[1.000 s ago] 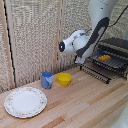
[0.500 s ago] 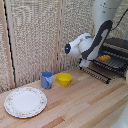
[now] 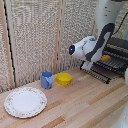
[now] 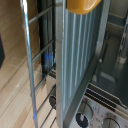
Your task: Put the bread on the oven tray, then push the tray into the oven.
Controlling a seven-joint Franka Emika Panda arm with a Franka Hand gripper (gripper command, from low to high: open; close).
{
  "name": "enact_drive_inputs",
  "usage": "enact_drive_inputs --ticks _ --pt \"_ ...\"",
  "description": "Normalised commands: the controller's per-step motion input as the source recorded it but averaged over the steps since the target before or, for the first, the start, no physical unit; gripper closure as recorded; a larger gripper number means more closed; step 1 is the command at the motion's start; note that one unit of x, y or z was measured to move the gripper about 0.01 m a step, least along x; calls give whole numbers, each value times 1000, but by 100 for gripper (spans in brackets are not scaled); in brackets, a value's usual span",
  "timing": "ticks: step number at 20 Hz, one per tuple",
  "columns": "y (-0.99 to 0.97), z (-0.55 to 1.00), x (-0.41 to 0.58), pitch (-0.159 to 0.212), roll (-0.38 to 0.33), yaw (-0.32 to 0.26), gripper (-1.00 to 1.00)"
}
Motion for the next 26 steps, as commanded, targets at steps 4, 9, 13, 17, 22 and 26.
enact_drive_inputs --ticks 4,9,13,17,22,26 --pt "-211 0 0 0 64 0 100" --pt "-173 3 0 0 28 0 100" --pt "-128 19 0 0 10 0 100" --pt "-25 0 0 0 0 0 100" --pt "-29 41 46 1 37 -9 100" --pt "-211 409 114 43 239 -99 100"
